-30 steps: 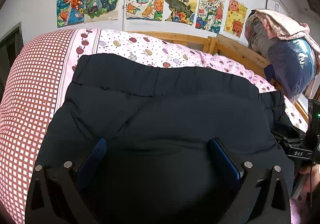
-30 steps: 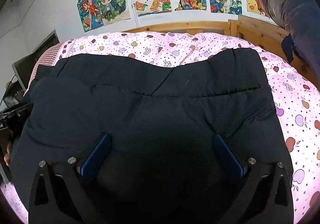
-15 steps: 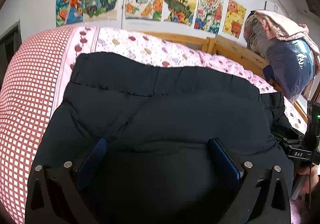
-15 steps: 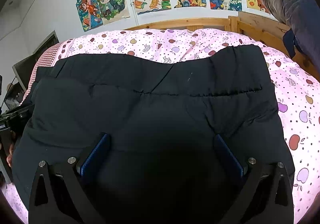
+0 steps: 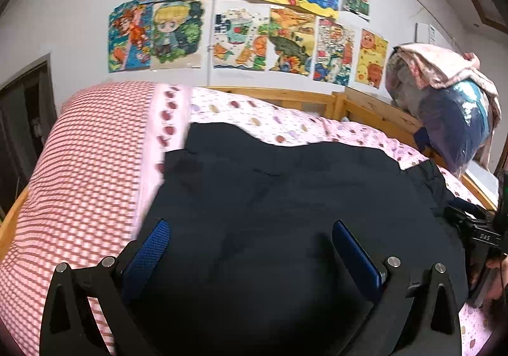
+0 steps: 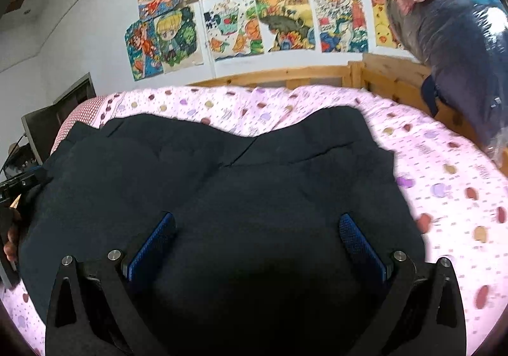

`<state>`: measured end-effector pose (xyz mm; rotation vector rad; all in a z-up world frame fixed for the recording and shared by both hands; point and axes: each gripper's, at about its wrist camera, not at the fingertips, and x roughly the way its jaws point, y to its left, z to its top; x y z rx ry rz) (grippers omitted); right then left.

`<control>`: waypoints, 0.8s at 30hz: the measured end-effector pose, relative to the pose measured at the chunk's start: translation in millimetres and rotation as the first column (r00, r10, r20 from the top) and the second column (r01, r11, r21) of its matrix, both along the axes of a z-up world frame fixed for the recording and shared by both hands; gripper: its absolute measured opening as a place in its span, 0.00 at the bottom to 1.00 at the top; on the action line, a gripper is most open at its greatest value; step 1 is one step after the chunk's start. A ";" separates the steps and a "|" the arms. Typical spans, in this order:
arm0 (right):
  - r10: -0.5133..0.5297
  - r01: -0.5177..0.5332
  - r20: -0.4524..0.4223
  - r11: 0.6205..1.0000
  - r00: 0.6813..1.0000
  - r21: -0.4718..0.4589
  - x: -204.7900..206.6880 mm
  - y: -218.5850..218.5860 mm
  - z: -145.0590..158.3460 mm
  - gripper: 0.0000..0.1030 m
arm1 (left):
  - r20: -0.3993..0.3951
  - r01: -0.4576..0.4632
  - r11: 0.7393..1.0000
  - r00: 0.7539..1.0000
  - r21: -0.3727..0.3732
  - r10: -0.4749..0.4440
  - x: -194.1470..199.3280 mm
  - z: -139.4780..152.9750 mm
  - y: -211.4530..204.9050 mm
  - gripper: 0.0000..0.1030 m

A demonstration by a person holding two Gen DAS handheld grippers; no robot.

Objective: Fold large clothes

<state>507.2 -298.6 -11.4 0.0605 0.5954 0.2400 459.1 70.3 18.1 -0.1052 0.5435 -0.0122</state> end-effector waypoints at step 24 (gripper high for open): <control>-0.057 0.076 -0.243 0.995 0.968 0.070 23.5 -93.8 -41.9 0.99 | -0.296 -0.011 0.961 0.952 -0.276 -0.074 44.5 -61.9 82.4 1.00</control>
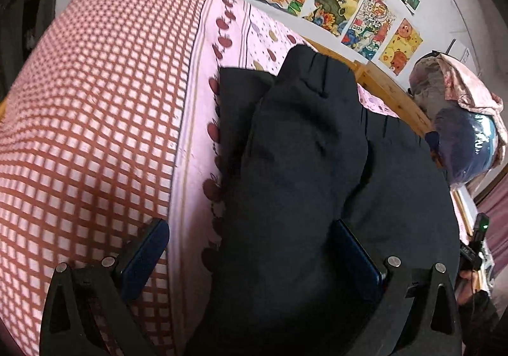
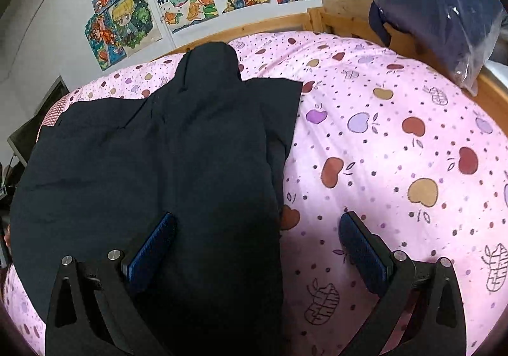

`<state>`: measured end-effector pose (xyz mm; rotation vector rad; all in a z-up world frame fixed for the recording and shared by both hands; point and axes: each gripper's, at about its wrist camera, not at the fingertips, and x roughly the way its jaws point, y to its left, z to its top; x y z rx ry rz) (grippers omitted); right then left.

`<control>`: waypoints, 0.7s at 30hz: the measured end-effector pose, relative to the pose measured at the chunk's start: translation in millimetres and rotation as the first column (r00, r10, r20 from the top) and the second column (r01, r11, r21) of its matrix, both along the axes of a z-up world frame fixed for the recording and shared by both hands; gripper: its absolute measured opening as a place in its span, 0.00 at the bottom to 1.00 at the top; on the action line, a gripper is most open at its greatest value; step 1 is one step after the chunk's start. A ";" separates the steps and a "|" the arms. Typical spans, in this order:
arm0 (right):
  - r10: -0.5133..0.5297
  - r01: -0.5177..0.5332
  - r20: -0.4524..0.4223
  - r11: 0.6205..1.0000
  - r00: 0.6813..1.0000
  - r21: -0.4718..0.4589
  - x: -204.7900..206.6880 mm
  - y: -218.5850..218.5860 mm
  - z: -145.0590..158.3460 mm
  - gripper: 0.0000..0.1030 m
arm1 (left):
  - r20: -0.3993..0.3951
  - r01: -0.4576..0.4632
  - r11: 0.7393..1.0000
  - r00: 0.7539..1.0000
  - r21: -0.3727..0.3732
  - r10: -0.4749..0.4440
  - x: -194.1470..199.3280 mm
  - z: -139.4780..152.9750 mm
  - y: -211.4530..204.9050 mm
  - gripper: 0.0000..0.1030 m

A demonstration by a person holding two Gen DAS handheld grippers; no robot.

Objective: Fold large clothes
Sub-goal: 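Fold one side of the jacket over the other with both grippers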

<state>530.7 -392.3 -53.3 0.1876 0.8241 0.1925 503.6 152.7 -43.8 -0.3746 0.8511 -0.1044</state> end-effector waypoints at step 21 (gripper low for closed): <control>0.250 -0.211 -0.091 0.927 0.964 0.311 2.7 33.3 -56.0 0.99 | -0.009 0.083 0.990 0.996 -0.117 -0.085 8.7 -24.8 -11.3 1.00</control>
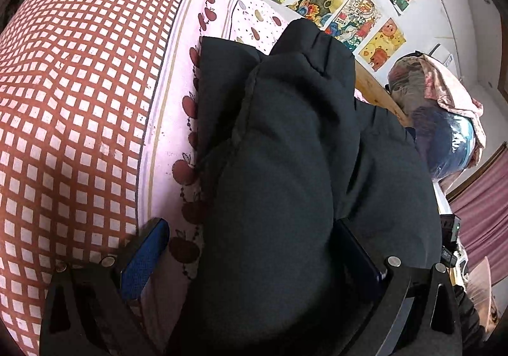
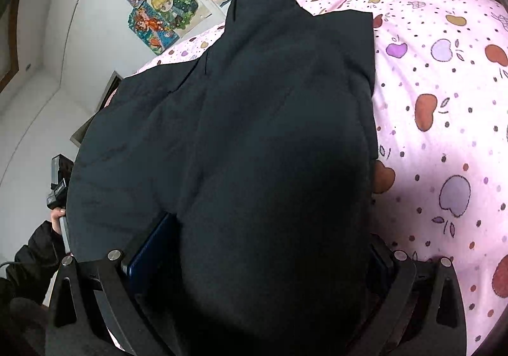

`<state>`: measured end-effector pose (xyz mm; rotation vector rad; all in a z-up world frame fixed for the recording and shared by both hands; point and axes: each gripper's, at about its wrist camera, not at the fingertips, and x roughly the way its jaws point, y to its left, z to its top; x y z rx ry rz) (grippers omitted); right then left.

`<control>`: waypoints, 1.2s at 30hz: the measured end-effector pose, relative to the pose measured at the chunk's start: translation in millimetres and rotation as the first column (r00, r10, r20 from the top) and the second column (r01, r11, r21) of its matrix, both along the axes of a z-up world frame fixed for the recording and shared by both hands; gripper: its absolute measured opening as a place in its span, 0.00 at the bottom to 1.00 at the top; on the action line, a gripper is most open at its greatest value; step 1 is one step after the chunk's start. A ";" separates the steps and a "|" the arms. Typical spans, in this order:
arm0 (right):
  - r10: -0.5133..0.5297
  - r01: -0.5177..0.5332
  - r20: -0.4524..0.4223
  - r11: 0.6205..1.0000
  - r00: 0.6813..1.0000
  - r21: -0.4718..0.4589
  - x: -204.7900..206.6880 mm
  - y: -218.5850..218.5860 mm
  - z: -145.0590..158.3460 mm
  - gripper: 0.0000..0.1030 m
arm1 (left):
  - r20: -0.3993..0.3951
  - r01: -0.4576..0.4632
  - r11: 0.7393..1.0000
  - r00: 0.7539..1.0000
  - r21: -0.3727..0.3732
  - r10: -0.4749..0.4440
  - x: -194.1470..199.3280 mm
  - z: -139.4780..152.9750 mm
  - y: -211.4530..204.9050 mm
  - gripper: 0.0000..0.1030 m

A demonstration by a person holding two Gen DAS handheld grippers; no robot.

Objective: Fold large clothes

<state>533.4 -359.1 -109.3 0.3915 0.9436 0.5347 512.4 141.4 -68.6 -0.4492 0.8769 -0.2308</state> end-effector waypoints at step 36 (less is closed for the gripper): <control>-0.127 0.121 -0.091 0.991 0.988 -0.064 0.0 37.3 6.1 0.99 | -0.004 0.014 0.992 1.000 -0.126 -0.015 -19.6 -12.9 10.5 0.75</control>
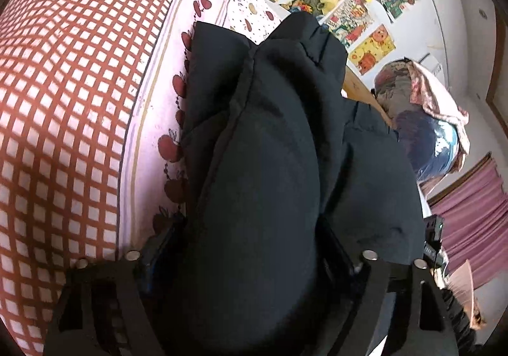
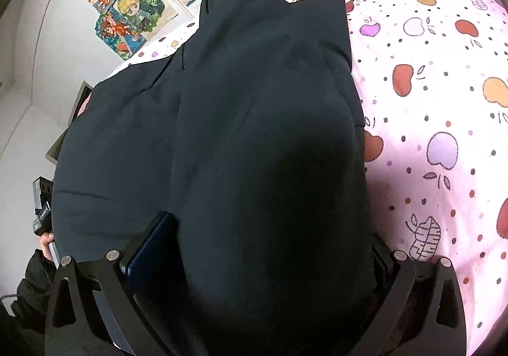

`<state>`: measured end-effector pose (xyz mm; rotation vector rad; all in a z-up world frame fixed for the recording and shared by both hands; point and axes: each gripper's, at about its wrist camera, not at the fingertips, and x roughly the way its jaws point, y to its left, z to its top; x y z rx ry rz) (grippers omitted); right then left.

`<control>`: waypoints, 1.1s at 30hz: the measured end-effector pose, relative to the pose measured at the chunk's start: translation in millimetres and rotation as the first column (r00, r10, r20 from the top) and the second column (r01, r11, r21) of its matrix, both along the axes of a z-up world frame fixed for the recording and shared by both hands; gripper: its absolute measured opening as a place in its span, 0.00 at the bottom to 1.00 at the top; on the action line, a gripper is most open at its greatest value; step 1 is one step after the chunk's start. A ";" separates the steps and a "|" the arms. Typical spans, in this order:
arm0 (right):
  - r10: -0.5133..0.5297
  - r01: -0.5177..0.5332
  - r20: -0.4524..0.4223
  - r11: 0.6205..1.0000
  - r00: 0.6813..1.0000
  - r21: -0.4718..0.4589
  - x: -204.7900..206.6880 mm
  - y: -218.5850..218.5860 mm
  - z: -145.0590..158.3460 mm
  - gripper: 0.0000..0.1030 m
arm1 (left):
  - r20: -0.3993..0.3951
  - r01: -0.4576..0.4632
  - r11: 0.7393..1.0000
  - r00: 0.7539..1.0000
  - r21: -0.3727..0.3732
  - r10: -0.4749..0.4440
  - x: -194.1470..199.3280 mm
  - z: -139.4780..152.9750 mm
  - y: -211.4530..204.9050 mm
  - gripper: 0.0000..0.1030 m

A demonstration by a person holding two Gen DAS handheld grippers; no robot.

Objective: Fold large clothes

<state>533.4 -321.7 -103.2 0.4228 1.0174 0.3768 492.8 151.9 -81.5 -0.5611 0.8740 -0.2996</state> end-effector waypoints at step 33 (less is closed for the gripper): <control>0.080 0.003 0.389 0.978 0.918 -0.209 -94.3 16.3 165.1 0.19 | 0.235 -0.045 0.981 0.972 0.186 0.000 -118.7 136.0 -21.5 0.18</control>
